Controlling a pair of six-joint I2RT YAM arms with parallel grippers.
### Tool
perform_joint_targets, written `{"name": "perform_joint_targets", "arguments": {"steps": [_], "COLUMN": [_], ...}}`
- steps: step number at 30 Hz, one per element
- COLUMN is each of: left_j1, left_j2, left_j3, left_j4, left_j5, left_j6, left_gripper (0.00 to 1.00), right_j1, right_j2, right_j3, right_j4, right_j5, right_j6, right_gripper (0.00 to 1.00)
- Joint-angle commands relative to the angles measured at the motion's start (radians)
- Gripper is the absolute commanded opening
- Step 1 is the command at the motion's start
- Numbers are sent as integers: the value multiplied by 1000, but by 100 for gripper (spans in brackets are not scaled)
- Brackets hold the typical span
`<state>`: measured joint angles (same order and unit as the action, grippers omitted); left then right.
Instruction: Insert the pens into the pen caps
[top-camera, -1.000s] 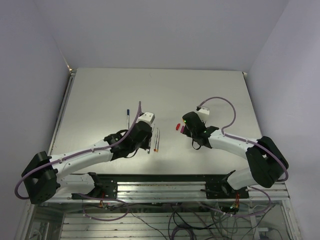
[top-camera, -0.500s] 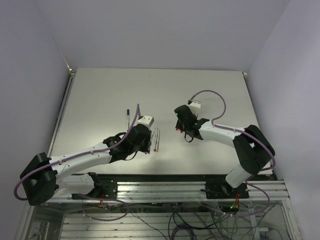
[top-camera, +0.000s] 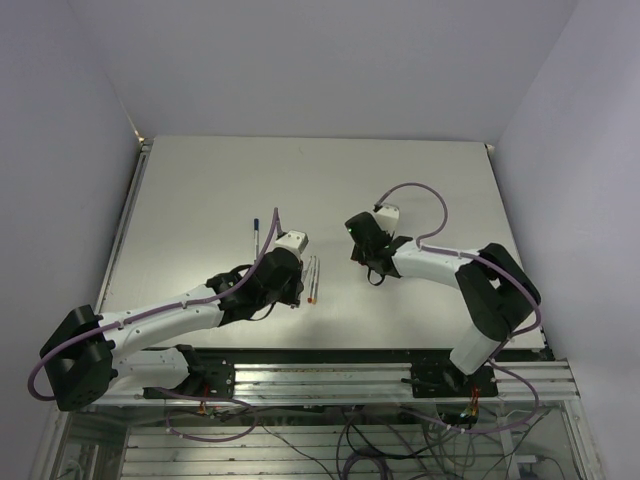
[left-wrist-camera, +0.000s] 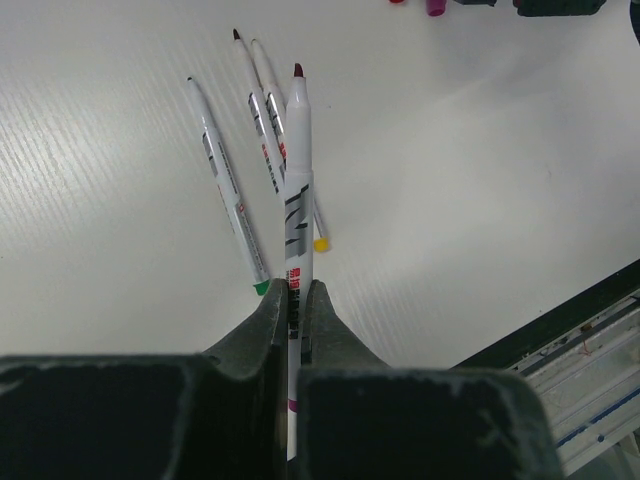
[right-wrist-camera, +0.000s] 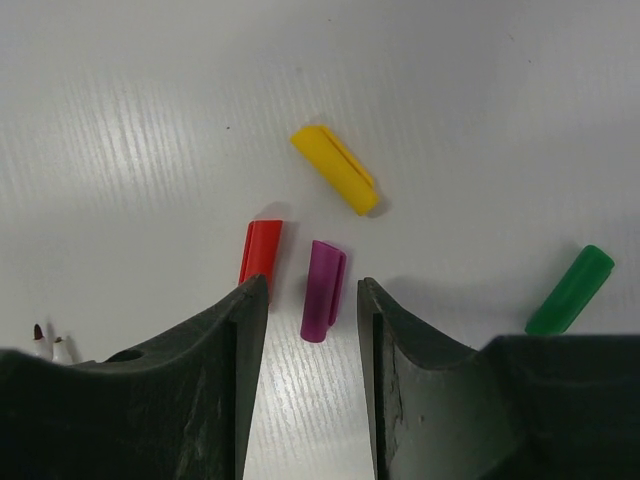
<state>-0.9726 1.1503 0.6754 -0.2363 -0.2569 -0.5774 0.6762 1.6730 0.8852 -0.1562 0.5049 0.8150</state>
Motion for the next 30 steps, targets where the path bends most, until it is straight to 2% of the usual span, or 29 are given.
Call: {"name": "perform_joint_targets", "arguments": {"steps": [1,25,30], "left_j1": [-6,-6,-7], "left_j2": [-5,5,2], "left_j3": [-11,-8,-4], "left_j4": [28,36,33], "left_j5": [16,13,13], "left_j6": [-13,-18,-16], "left_gripper": [7,7,7], "right_j1": [5,-6,-5], "right_j2": [26,94,98], "right_j3": [33,37,24], "right_j4": [-26,-47,-59], "right_j5": [41,58,26], "right_j6": [12,9,17], "right_gripper": [41,37,32]}}
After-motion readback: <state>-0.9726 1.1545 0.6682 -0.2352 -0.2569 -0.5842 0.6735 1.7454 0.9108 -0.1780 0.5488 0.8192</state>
